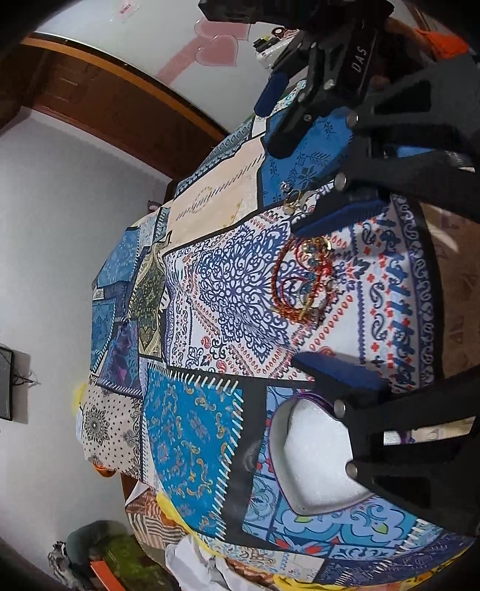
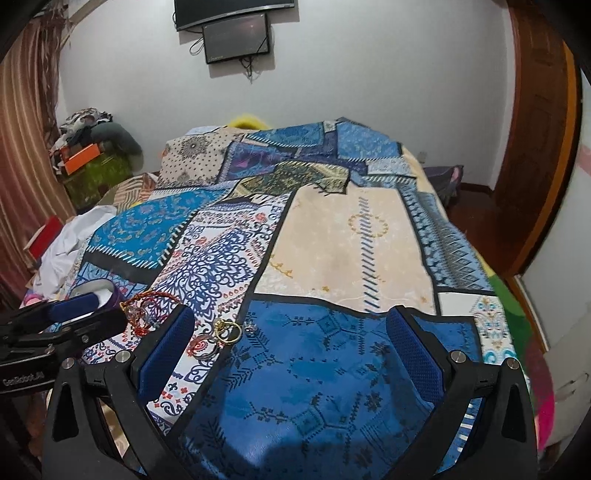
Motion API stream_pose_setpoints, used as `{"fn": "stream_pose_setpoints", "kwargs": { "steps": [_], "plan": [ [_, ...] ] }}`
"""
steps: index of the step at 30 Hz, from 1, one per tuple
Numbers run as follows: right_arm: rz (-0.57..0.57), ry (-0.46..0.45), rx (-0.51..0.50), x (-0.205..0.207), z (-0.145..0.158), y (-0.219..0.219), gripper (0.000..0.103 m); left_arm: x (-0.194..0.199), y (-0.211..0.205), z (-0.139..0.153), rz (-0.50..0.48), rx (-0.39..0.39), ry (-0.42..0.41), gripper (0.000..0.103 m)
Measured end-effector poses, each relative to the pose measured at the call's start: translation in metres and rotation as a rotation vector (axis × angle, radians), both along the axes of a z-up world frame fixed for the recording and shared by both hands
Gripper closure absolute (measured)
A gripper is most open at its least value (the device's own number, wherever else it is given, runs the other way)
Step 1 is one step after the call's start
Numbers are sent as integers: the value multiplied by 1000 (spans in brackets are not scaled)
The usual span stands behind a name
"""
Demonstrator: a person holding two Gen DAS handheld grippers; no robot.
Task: Organize jewelry
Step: 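Close the left gripper on the red beaded bracelet and lift it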
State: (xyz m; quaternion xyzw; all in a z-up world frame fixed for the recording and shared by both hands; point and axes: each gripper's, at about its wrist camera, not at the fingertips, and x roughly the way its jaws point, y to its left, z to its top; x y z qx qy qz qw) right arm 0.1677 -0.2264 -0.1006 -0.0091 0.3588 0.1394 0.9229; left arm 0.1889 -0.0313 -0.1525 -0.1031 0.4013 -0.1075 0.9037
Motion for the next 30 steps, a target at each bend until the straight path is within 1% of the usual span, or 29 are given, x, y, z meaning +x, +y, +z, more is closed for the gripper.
{"fn": "stream_pose_setpoints", "kwargs": {
  "steps": [2, 6, 8, 9, 11, 12, 14, 15, 17, 20, 21, 23, 24, 26, 27, 30],
  "plan": [
    [13, 5, 11, 2, -1, 2, 0, 3, 0, 1, -4, 0, -4, 54],
    [35, 8, 11, 6, -2, 7, 3, 7, 1, 0, -11, 1, -5, 64],
    [49, 14, 7, 7, -4, 10, 11, 10, 1, -3, 0, 21, 0, 71],
    [58, 21, 6, 9, -6, 12, 13, 11, 1, -4, 2, 27, 3, 72],
    [76, 35, 8, 11, -8, 15, 23, 12, 2, -6, 2, 22, 11, 76],
    [83, 41, 6, 12, -10, 16, 25, 13, 3, -7, 2, 19, 14, 77],
    [94, 53, 1, 13, -12, 18, 39, 13, 4, -8, 9, 18, 16, 78],
    [98, 61, 1, 14, -14, 19, 42, 13, 5, -8, 10, 16, 17, 78],
    [103, 75, 8, 14, -17, 19, 55, 12, 7, -10, 16, 12, 22, 79],
    [104, 95, 15, 15, -21, 17, 66, 11, 8, -11, 17, 10, 27, 79],
    [104, 101, 12, 16, -23, 17, 68, 11, 7, -12, 17, 13, 28, 79],
    [111, 116, 16, 17, -26, 17, 79, 11, 6, -14, 14, 7, 36, 79],
    [115, 121, 18, 17, -28, 16, 81, 11, 6, -16, 14, 4, 42, 79],
    [120, 123, 14, 17, -28, 18, 91, 13, 6, -19, 15, -3, 55, 79],
    [126, 122, 13, 16, -28, 18, 93, 13, 6, -20, 14, -7, 59, 79],
    [137, 114, 2, 14, -28, 20, 93, 15, 5, -22, 11, -24, 64, 79]
  ]
}}
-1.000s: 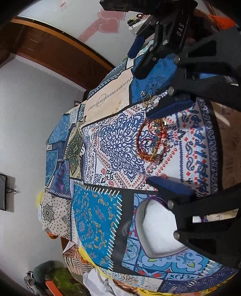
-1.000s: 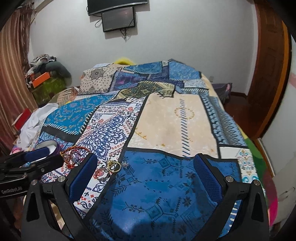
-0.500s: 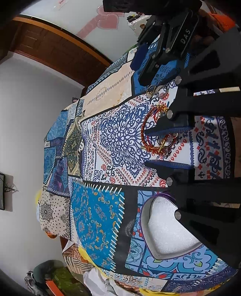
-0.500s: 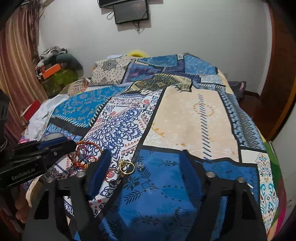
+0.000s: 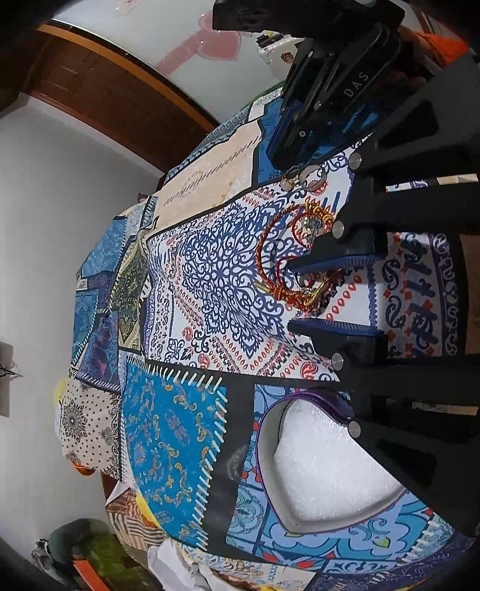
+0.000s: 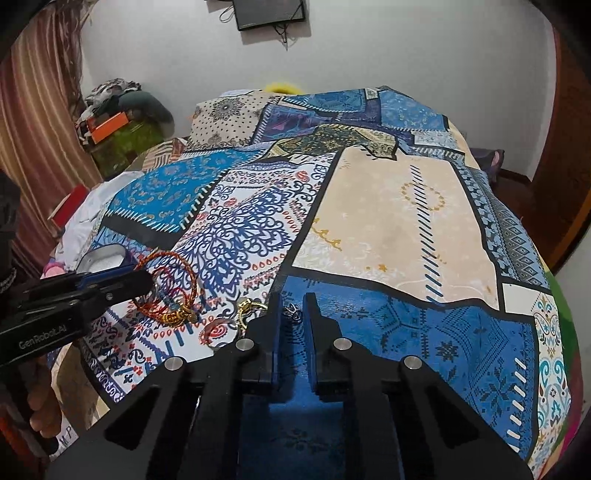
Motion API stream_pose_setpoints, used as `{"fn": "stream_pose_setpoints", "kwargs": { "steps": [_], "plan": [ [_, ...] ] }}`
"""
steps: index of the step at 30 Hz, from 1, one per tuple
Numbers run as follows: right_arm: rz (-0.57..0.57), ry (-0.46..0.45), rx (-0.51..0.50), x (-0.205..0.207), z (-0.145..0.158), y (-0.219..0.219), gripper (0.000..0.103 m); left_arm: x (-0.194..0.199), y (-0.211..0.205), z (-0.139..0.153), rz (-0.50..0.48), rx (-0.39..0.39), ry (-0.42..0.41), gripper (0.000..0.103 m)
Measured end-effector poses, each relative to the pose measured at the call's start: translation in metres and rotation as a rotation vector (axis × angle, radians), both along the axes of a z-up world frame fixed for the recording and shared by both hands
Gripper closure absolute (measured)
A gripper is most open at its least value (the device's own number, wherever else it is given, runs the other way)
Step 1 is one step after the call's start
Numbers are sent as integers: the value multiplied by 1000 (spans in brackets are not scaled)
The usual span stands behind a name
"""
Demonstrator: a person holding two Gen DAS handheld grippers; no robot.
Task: Organize jewelry
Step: 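Close the left gripper on the red beaded bracelet and lift it, then carry the red bracelet with the left gripper over the purple heart tin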
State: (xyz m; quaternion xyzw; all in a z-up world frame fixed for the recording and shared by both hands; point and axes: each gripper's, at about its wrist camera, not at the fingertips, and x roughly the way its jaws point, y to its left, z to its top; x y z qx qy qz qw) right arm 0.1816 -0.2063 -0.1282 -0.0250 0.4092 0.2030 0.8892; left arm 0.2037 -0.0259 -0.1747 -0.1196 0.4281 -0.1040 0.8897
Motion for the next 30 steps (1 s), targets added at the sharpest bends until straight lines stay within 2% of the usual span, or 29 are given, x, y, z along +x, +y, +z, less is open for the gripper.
{"fn": "stream_pose_setpoints", "kwargs": {
  "steps": [1, 2, 3, 11, 18, 24, 30],
  "plan": [
    [2, -4, 0, 0, 1, 0, 93, 0, 0, 0, 1, -1, -1, 80],
    [1, -8, 2, -1, 1, 0, 93, 0, 0, 0, 3, -4, -2, 88],
    [-2, -13, 4, -1, 2, -1, 93, 0, 0, 0, 2, -5, -1, 91],
    [-16, -45, 26, -5, 12, -4, 94, -14, -7, 21, -4, 27, -72, 91],
    [-33, -91, 45, -14, 32, -9, 94, -27, -14, 39, -38, 8, -103, 91],
    [-44, -123, 51, -26, 45, -13, 94, -41, -25, 41, -82, -7, -79, 91],
    [-53, -137, 50, -35, 51, -15, 94, -54, -31, 30, -103, 9, -22, 91]
  ]
}}
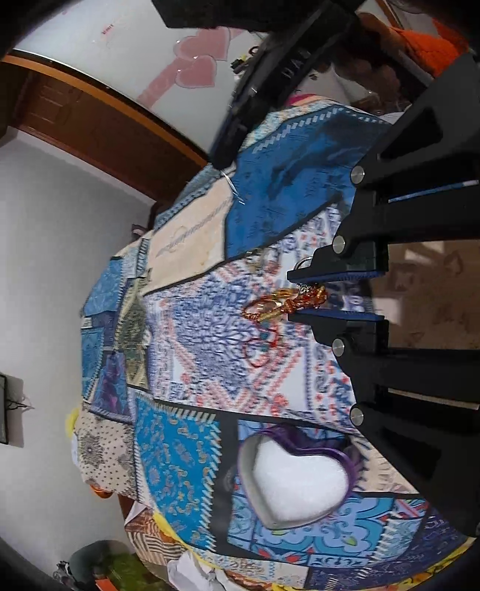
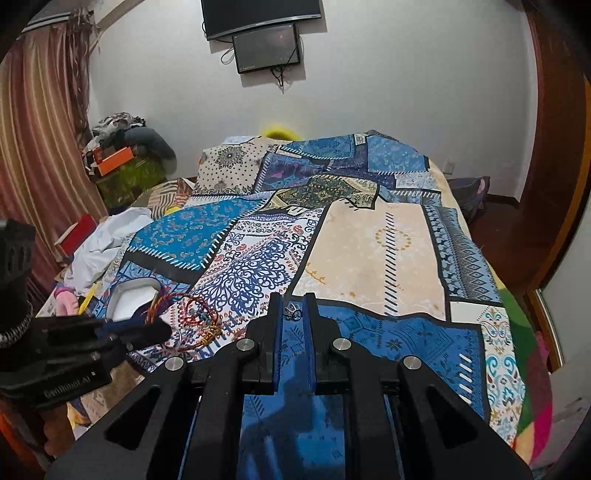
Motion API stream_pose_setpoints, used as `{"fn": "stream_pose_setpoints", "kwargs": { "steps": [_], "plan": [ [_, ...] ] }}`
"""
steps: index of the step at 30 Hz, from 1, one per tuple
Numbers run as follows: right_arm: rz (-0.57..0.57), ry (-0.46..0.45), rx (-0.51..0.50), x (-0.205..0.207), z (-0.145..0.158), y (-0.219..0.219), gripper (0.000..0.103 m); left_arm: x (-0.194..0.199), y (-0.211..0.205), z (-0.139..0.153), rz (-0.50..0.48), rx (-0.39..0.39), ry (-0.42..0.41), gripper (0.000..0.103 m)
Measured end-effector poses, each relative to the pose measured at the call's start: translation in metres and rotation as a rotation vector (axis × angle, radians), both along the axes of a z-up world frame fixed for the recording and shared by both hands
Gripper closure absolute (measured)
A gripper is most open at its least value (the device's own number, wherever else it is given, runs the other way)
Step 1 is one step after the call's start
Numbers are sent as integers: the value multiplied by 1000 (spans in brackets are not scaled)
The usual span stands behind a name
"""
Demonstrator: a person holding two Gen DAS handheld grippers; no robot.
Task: Organize jewelry
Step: 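Carry the red bracelet with the left gripper over the purple heart tin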
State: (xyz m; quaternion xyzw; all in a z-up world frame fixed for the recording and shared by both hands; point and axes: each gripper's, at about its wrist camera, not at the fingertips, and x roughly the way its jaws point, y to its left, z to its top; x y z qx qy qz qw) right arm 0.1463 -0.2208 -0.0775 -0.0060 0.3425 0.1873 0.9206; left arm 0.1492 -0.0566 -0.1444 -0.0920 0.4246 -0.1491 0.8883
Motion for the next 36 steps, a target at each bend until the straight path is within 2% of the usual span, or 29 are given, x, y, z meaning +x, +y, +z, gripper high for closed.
{"fn": "stream_pose_setpoints", "kwargs": {
  "steps": [4, 8, 10, 17, 20, 25, 29, 33, 36],
  "plan": [
    [-7, 1, 0, -3, 0, -3, 94, -4, 1, -8, 3, 29, 46, 90],
    [-15, 6, -4, -7, 0, -4, 94, -7, 7, -9, 18, 27, 59, 79],
    [-17, 5, -4, -10, 0, -5, 94, -7, 11, -8, 32, 30, 54, 78],
    [-17, 5, -5, -11, 0, -5, 94, 0, 19, -13, 66, 3, 78, 78],
    [-18, 4, -6, -12, 0, -5, 94, 2, 25, -8, 136, 17, 41, 77],
    [-25, 9, -6, -11, -3, -8, 93, 10, 27, -10, 155, 32, 34, 78],
    [-25, 12, -3, -11, -4, -11, 93, 17, 18, -27, 135, 68, 65, 85],
    [-26, 11, -2, -12, -4, -12, 93, 16, 14, -29, 120, 62, 39, 95],
    [-24, 9, -1, -14, -3, -13, 93, 14, 12, -25, 121, 74, 25, 96]
  ]
}}
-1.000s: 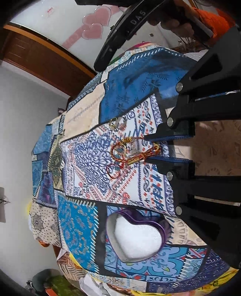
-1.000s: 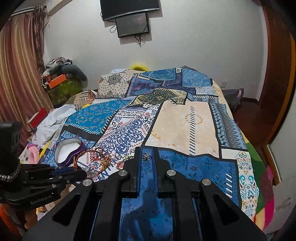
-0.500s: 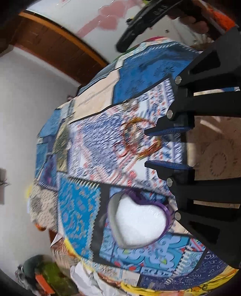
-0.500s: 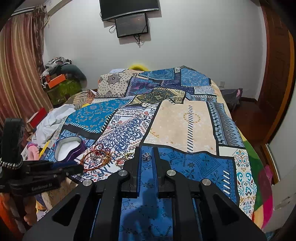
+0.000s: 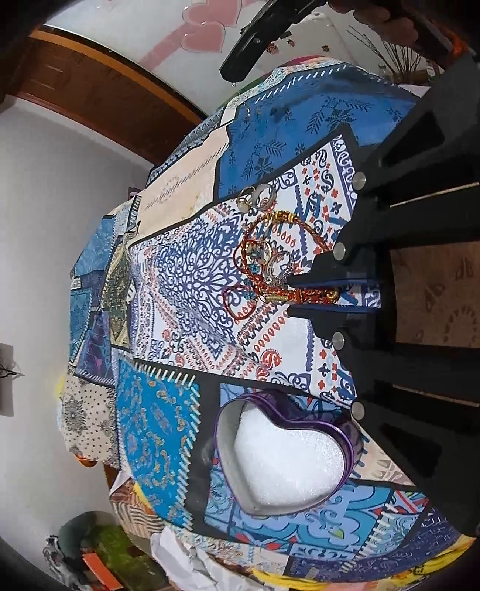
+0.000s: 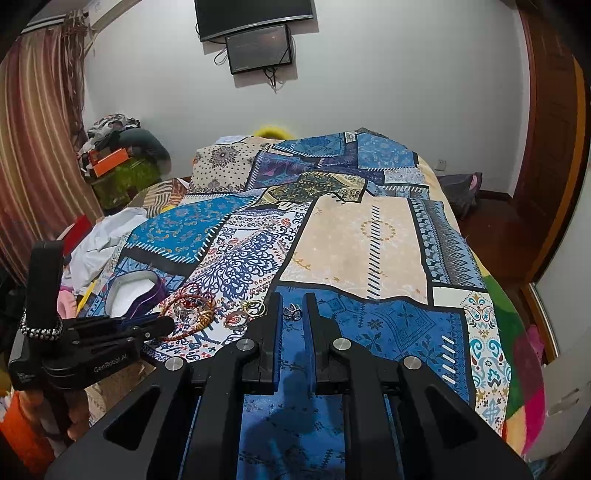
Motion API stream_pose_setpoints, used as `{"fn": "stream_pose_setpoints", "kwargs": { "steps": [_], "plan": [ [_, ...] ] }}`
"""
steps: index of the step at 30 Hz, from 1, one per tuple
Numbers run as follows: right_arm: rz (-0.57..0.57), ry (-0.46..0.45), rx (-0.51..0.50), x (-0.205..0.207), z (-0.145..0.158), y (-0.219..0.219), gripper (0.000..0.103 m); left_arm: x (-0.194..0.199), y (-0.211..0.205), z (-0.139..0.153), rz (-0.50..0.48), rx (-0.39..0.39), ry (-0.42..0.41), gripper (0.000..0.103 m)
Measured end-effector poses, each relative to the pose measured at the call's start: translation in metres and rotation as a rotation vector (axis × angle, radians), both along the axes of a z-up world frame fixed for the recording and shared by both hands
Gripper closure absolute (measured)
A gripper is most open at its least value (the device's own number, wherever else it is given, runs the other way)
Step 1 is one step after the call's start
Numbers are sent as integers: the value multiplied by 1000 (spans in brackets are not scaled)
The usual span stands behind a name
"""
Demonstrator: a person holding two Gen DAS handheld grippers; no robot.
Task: Organize jewelry
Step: 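Carry the red bracelet with the left gripper over the purple heart tin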
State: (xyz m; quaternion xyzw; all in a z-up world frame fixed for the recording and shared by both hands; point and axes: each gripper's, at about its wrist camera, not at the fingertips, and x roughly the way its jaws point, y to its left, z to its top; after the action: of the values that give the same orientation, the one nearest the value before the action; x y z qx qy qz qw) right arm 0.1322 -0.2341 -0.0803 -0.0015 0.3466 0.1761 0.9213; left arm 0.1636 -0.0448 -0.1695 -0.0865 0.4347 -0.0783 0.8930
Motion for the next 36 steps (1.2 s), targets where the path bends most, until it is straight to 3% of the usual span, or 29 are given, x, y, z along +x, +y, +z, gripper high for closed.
{"fn": "stream_pose_setpoints", "kwargs": {
  "steps": [17, 36],
  "plan": [
    [28, -82, 15, -15, 32, 13, 93, -34, 6, 69, -11, 13, -199, 97],
    [179, -158, 13, -19, 51, 94, 93, -65, 90, 96, 131, 52, -327, 96]
  ]
}}
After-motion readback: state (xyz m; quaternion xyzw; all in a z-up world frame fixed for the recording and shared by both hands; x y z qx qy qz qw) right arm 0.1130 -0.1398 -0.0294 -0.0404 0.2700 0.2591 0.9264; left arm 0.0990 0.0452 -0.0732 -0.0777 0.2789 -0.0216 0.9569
